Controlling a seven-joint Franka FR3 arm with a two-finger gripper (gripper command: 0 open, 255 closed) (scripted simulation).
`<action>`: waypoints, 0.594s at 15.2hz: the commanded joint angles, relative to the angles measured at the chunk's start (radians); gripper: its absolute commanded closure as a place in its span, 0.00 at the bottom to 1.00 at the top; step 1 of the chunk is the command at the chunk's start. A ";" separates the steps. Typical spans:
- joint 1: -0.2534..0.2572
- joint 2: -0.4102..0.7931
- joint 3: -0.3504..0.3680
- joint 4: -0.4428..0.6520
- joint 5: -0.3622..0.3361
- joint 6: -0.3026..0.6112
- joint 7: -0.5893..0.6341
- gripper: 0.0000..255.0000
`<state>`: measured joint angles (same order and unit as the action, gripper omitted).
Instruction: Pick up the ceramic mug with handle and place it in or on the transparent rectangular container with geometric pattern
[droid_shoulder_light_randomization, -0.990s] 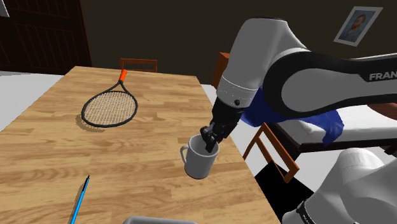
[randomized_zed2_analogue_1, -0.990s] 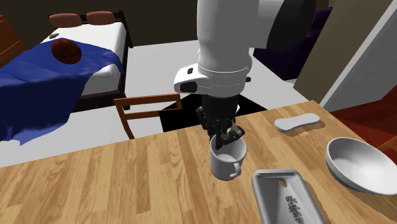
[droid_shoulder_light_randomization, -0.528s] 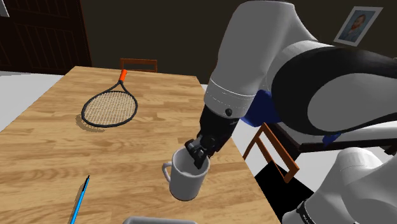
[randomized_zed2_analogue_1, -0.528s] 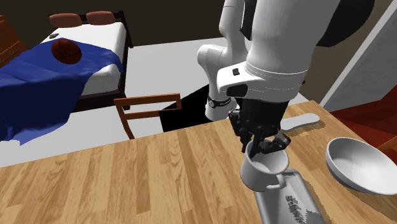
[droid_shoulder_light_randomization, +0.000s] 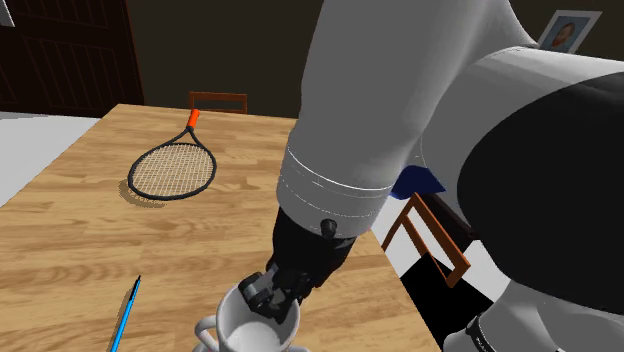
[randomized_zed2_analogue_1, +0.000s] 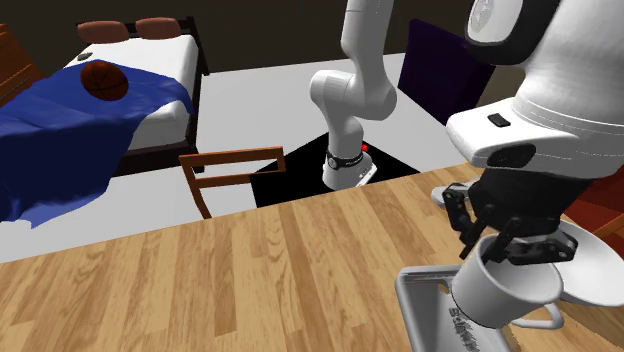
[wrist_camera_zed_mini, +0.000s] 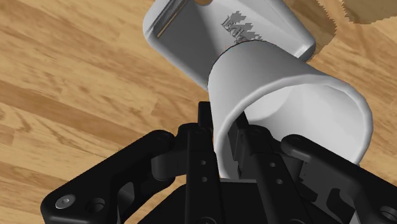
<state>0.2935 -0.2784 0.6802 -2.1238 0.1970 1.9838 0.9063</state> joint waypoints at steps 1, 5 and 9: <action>-0.001 0.043 0.036 0.042 -0.025 0.001 0.052 1.00; 0.000 0.056 0.045 -0.002 -0.029 0.056 0.056 1.00; 0.000 0.073 0.056 -0.043 -0.036 0.111 0.063 1.00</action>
<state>0.2945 -0.2127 0.7325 -2.1574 0.1647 2.0785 0.9664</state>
